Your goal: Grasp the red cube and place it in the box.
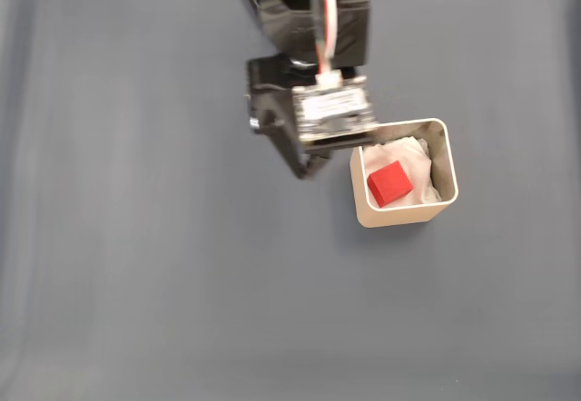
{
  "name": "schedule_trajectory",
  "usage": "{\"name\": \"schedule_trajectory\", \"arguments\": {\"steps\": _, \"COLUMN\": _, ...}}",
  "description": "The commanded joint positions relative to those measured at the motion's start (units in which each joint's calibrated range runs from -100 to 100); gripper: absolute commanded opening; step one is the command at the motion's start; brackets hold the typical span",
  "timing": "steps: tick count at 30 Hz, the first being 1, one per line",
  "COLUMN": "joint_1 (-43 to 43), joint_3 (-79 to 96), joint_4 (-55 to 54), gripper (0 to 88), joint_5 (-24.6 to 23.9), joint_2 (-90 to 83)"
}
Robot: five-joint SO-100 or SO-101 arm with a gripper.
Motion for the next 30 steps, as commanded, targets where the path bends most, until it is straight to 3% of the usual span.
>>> {"name": "schedule_trajectory", "arguments": {"steps": 1, "joint_1": 3.83, "joint_3": 2.48, "joint_4": -1.47, "gripper": 0.2, "joint_5": 0.49, "joint_2": -3.53}}
{"name": "schedule_trajectory", "arguments": {"steps": 14, "joint_1": 10.15, "joint_3": 24.45, "joint_4": -7.71, "gripper": 0.2, "joint_5": 0.78, "joint_2": -16.69}}
{"name": "schedule_trajectory", "arguments": {"steps": 30, "joint_1": 7.31, "joint_3": 49.7, "joint_4": -7.63, "gripper": 0.2, "joint_5": 0.24, "joint_2": -38.76}}
